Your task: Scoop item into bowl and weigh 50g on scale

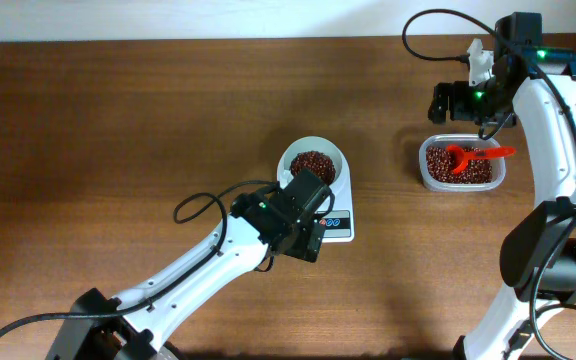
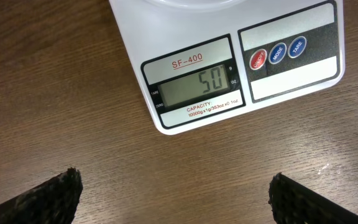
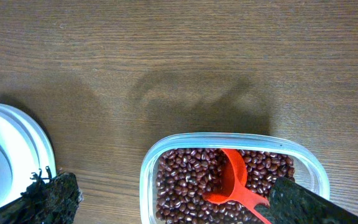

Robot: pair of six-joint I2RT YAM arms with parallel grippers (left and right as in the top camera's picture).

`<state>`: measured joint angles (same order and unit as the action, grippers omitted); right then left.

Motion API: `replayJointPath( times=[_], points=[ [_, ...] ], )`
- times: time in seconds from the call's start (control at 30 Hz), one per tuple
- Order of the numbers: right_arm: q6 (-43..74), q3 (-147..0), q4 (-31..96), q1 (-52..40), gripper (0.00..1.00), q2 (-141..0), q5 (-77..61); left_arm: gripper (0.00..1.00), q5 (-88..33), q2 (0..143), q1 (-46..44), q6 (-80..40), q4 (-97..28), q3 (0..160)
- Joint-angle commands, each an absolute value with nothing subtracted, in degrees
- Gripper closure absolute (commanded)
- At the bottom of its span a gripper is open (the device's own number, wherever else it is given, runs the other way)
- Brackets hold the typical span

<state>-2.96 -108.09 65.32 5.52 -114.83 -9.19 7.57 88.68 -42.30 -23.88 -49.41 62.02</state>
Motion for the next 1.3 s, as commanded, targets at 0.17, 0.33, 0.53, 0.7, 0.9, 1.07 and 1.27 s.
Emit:
replayJointPath(
  times=[0.17, 0.33, 0.53, 0.7, 0.9, 1.07, 1.27],
  points=[
    [-2.52, -107.72, 65.17, 5.26, 0.01, -114.87, -9.91, 0.01, 8.23, 88.55, -42.5, -24.8, -49.3, 61.8],
    [-2.52, -107.72, 65.17, 5.26, 0.01, -114.87, -9.91, 0.01, 8.21, 88.55, -42.5, -24.82, -49.3, 61.8],
    [-2.52, -107.72, 65.17, 5.26, 0.01, -114.87, -9.91, 0.01, 8.32, 88.49, -42.5, -24.8, -39.72, 62.46],
    [-2.52, -107.72, 65.17, 5.26, 0.01, -114.87, -9.91, 0.01, 14.83, 88.38, -42.24, -24.8, -35.9, 69.17],
    [-2.52, -107.72, 65.17, 5.28, 0.01, -114.87, -9.91, 0.01, 14.83, 88.38, -42.24, -24.8, -36.03, 69.17],
    [-2.52, -107.72, 65.17, 5.37, 0.01, -114.87, -9.91, 0.01, 16.08, 88.38, -42.24, -24.38, -36.03, 69.14],
    [-2.52, -107.72, 65.17, 5.37, 0.01, -114.87, -9.91, 0.01, 10.74, 88.38, -42.24, -24.4, -38.59, 69.14]
  ],
)
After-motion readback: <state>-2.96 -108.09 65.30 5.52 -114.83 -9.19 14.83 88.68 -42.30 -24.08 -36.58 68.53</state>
